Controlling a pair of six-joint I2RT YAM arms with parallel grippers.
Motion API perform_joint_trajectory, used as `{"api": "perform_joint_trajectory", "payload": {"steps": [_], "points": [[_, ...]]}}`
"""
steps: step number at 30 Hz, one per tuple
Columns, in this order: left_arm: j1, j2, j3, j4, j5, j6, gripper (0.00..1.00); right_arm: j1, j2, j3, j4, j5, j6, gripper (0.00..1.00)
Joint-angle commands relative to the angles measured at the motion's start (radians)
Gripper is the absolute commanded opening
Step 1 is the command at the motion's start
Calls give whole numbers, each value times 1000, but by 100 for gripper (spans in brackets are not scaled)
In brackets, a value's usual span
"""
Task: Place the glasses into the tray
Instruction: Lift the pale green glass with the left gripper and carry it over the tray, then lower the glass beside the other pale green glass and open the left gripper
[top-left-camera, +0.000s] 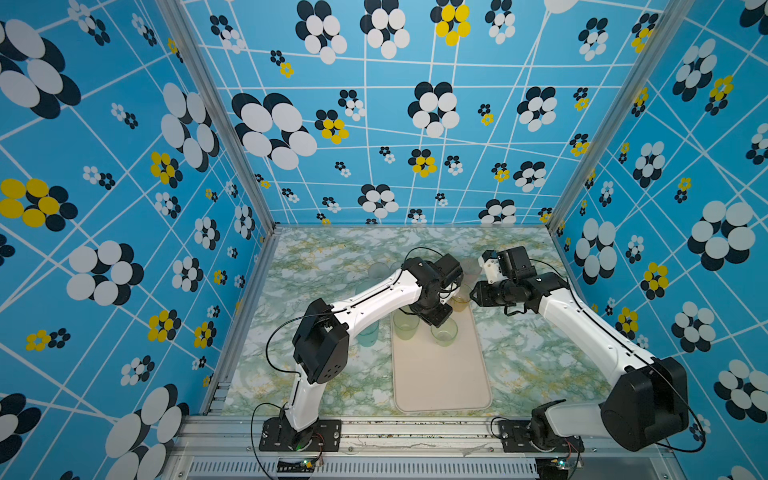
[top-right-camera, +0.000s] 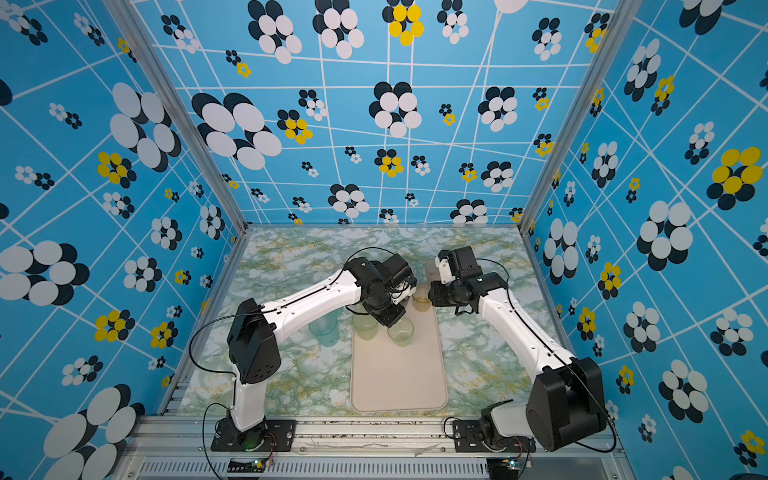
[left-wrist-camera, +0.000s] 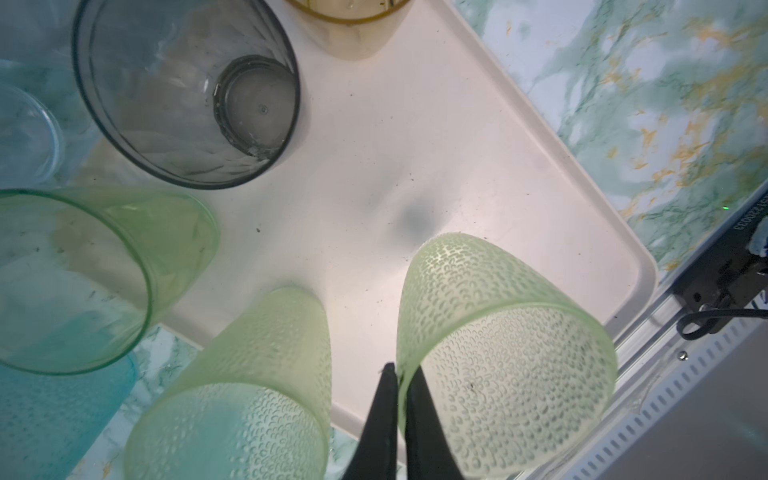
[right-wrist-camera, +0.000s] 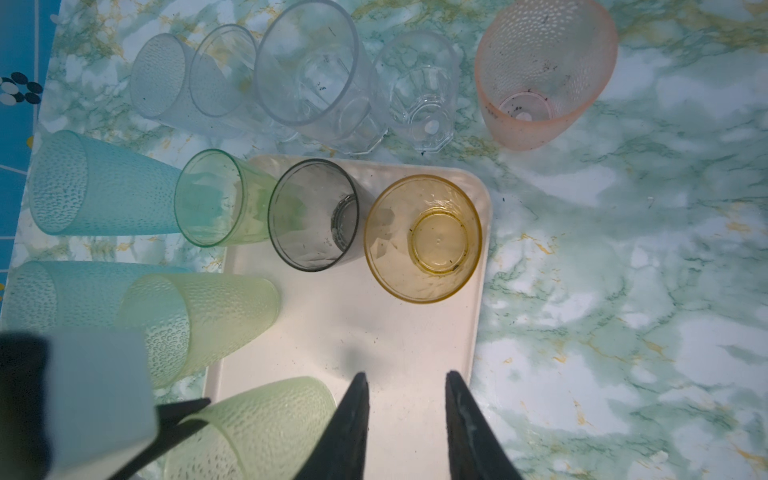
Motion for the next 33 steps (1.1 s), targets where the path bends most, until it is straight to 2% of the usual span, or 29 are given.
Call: {"api": "perform_joint_trajectory", "payload": {"steps": [1, 10, 21, 33], "points": [[31, 26, 42, -34, 21, 48, 7, -8, -5, -6, -33, 6, -6, 33], [56, 105, 92, -43, 49, 79, 7, -9, 10, -1, -27, -3, 1, 33], [63, 159, 177, -96, -30, 96, 7, -8, 19, -7, -21, -6, 1, 33], [64, 195, 203, -129, -82, 106, 7, -9, 25, -14, -17, -6, -2, 33]]}}
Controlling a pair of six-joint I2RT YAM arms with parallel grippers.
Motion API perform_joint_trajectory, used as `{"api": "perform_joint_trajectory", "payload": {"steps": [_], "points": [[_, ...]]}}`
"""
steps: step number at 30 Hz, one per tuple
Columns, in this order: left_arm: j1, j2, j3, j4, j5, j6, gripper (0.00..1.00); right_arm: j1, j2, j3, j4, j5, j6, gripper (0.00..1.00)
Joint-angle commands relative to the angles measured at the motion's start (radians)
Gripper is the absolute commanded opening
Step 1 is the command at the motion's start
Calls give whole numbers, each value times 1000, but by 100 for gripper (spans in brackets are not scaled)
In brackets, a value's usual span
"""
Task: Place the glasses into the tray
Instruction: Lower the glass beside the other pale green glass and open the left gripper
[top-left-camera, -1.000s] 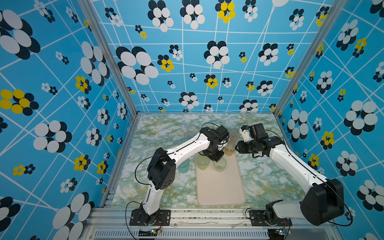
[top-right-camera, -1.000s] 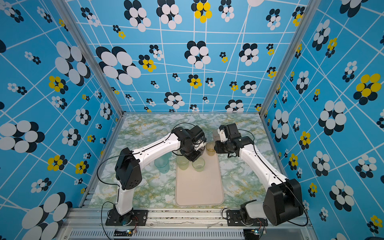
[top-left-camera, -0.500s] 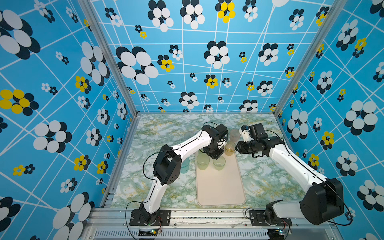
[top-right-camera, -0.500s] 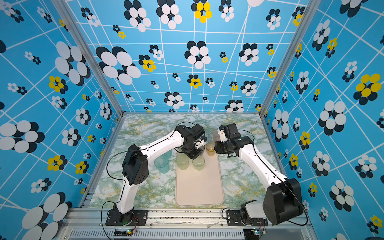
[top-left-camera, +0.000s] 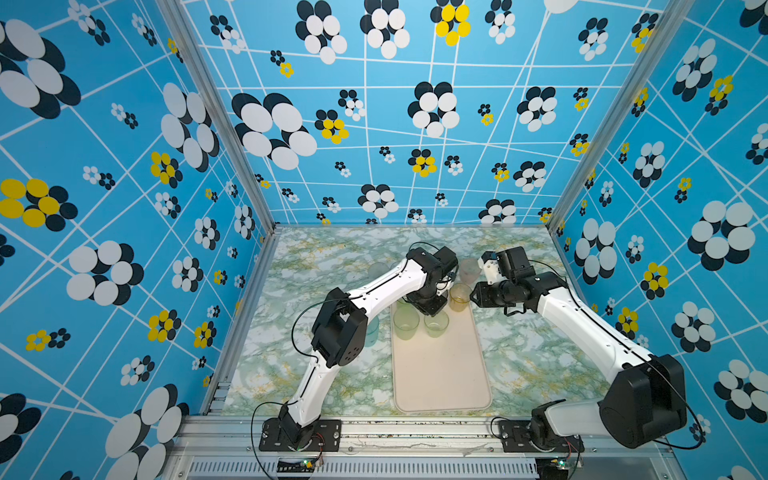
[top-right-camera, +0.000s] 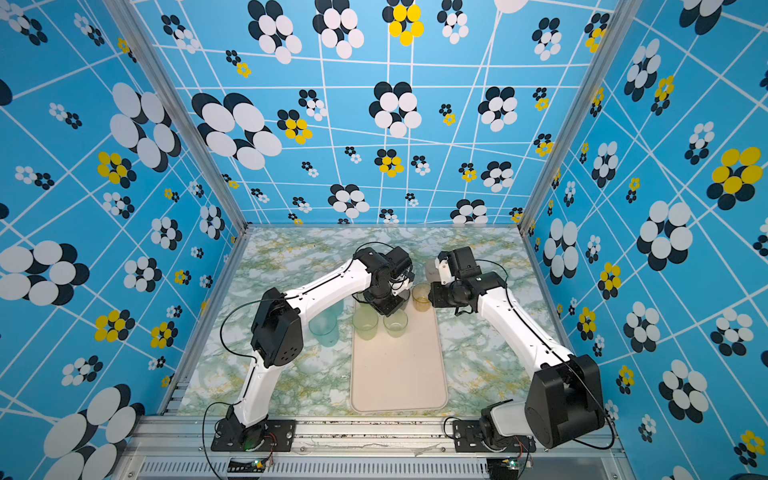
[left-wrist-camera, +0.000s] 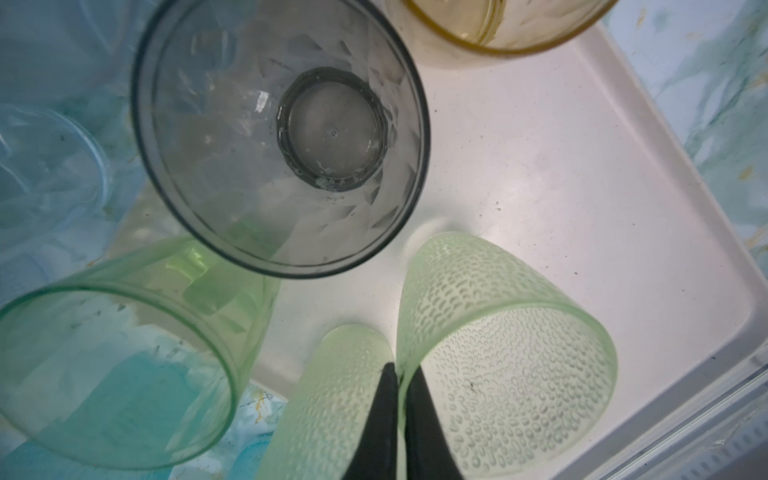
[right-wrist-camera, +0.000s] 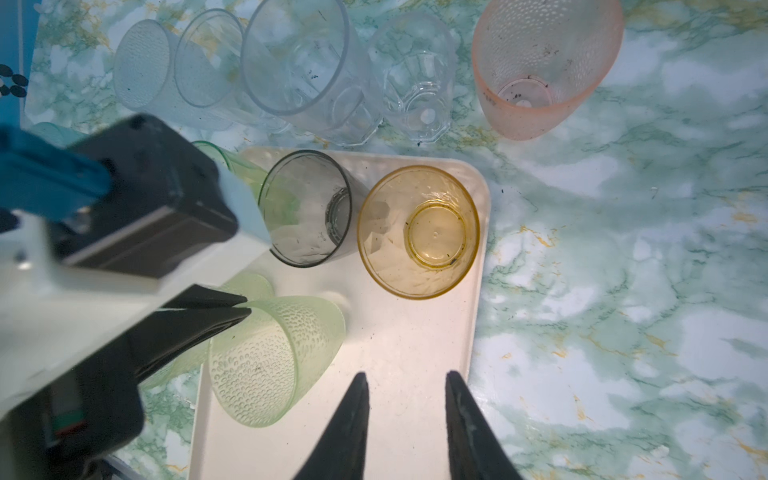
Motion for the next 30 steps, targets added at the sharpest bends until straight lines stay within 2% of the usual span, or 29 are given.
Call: {"api": "perform_joint_trajectory", "payload": {"steps": [1, 11, 18, 24, 30], "points": [[9, 11, 28, -38, -35, 15, 7, -7, 13, -13, -12, -7, -2, 33], [7, 22, 28, -32, -31, 17, 10, -7, 12, -18, -12, -9, -2, 33], [7, 20, 29, -27, -31, 15, 14, -7, 10, -19, -13, -9, 0, 33], [6, 22, 28, -24, -32, 15, 22, -7, 9, -18, -14, -10, 0, 33], [4, 14, 28, -13, -37, 15, 23, -7, 6, -19, -16, -6, 0, 33]]}}
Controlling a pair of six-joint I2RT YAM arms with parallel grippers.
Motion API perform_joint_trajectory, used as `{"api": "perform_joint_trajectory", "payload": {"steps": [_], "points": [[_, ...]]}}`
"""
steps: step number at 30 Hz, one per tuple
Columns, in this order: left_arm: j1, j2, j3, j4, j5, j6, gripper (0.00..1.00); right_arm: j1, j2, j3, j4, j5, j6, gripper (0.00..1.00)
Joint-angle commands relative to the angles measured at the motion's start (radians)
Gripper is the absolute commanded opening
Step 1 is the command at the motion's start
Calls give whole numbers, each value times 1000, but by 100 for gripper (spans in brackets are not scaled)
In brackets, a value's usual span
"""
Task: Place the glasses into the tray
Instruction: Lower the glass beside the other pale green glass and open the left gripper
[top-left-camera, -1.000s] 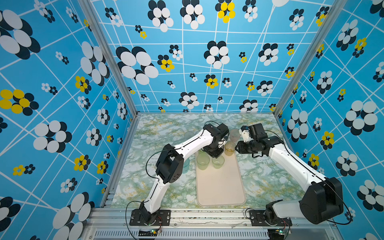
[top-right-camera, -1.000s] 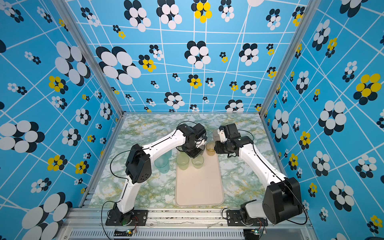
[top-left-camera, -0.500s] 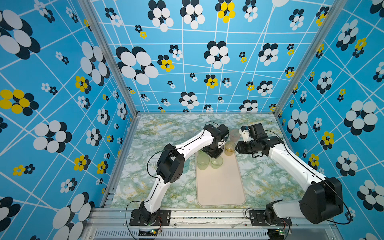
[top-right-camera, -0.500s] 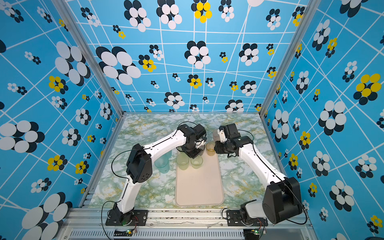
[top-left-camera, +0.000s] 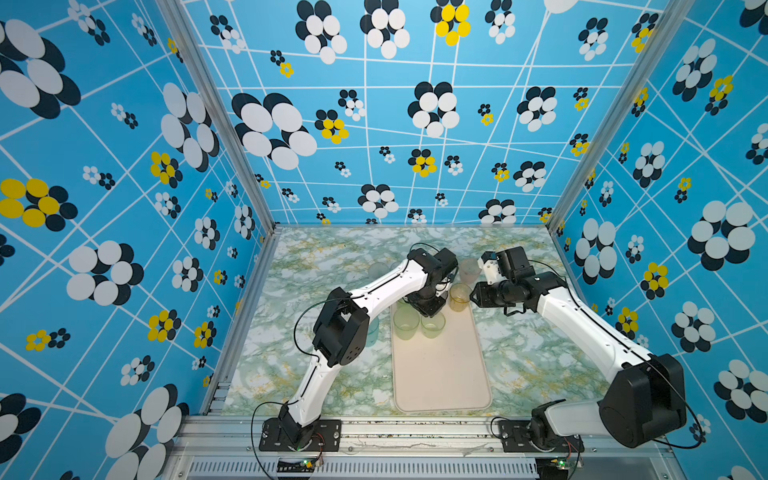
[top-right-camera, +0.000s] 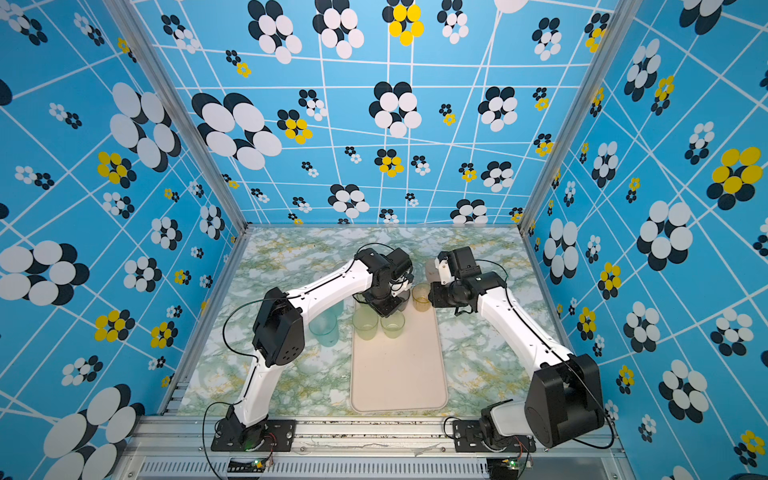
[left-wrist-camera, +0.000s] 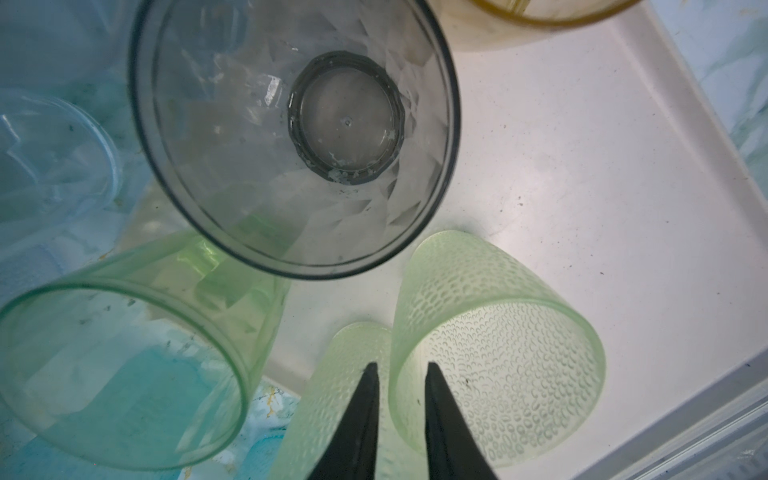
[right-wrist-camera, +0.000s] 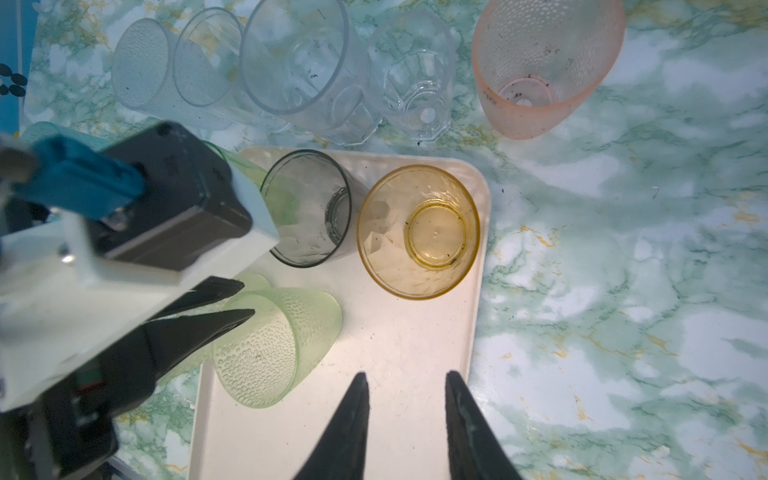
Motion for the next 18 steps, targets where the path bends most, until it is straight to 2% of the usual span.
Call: {"api": "perform_joint_trajectory", "payload": {"steps": [1, 18], "points": [[4, 7, 29, -9, -15, 13, 23, -7, 3, -19, -17, -6, 0, 33], [-12, -86, 11, 47, -67, 25, 23, -7, 3, -18, -30, 18, -4, 34]]}}
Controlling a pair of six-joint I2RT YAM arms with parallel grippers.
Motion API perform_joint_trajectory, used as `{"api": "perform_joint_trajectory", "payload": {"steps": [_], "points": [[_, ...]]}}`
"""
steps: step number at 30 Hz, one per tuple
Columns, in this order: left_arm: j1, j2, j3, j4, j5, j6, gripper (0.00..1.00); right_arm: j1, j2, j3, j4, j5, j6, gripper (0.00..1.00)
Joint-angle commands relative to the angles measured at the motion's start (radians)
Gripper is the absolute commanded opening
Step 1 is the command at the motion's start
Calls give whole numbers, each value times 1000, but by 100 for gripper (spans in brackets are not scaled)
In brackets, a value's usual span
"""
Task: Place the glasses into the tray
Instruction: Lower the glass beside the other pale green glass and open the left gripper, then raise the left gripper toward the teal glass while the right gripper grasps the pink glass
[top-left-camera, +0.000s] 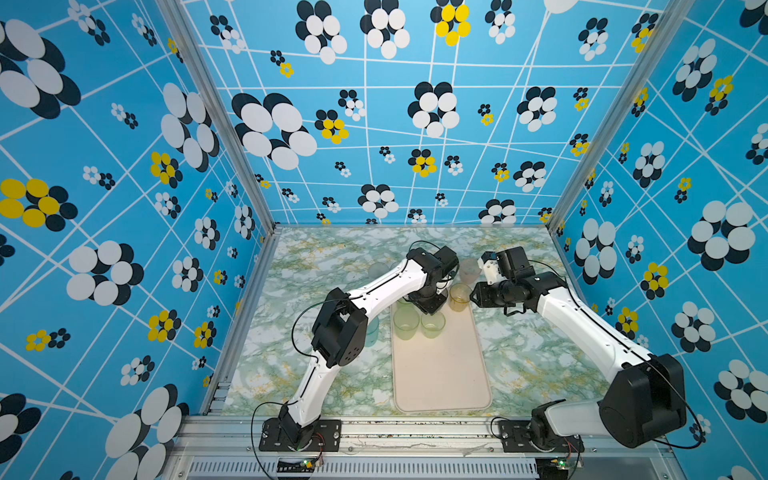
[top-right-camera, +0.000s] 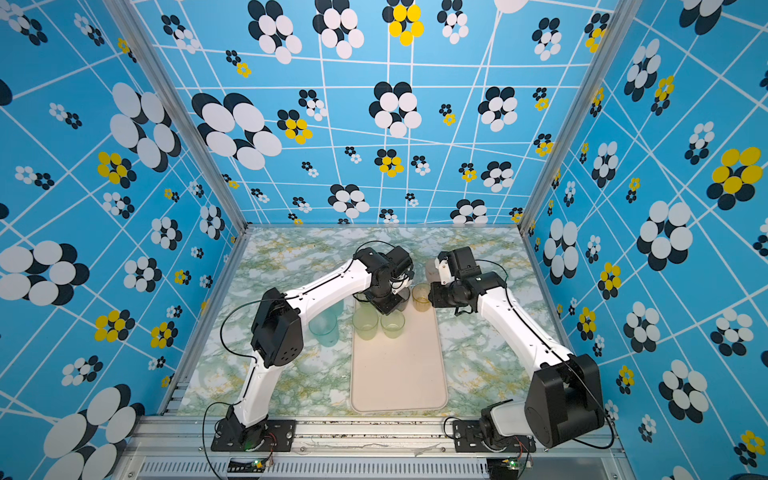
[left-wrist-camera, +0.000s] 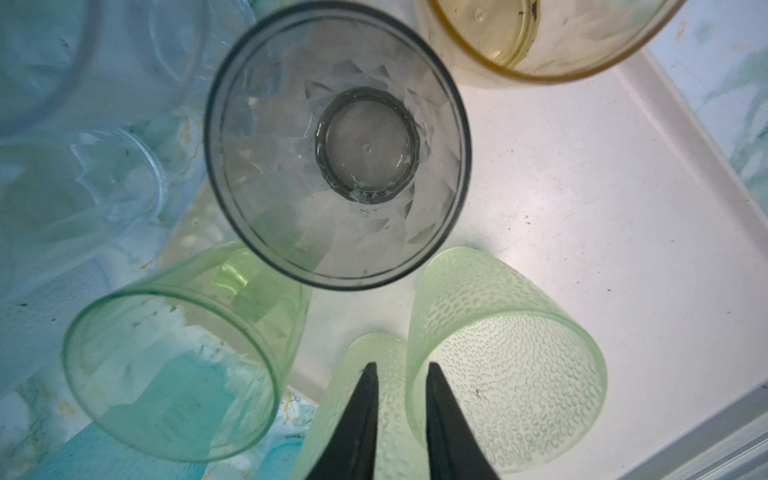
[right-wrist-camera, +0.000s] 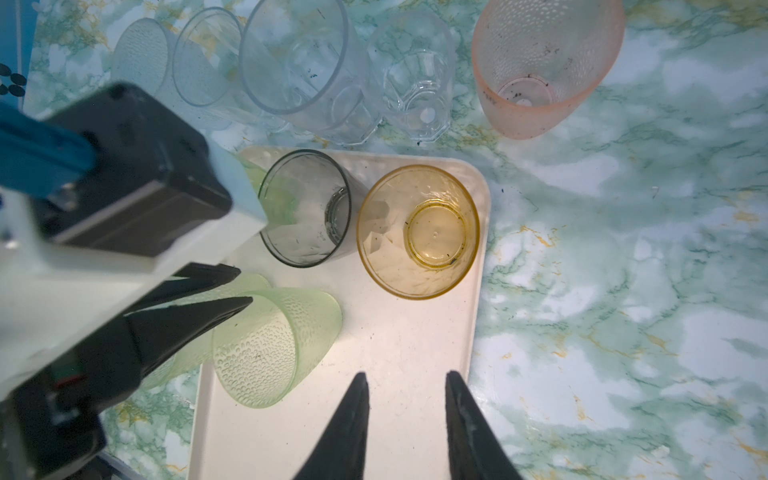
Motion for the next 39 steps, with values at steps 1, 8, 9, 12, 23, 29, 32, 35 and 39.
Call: {"api": "perform_joint_trajectory", "payload": {"steps": [1, 8, 9, 12, 23, 29, 32, 35, 39], "points": [[-10, -76, 7, 16, -32, 18, 23, -9, 3, -16, -32, 24, -5, 34], [-23, -264, -102, 173, -68, 19, 22, -28, 8, 2, -22, 40, 7, 34], [-23, -299, -125, 200, -75, 14, 22, -30, 12, 6, -23, 44, 9, 34], [-19, -439, -235, 314, -111, -8, 22, -32, 31, 26, -25, 56, 12, 34], [240, -984, -770, 549, -175, -221, 23, -126, 194, 183, -20, 83, 20, 33], [391, -1115, -915, 562, -119, -252, 23, -167, 343, 340, -61, 83, 11, 31], [421, -1123, -938, 570, -95, -252, 23, -170, 423, 427, -88, 73, 6, 31], [435, -1116, -950, 585, -73, -252, 23, -172, 501, 538, -134, 77, -1, 30], [442, -1101, -959, 594, -57, -250, 23, -172, 583, 640, -188, 93, -12, 29]]}}
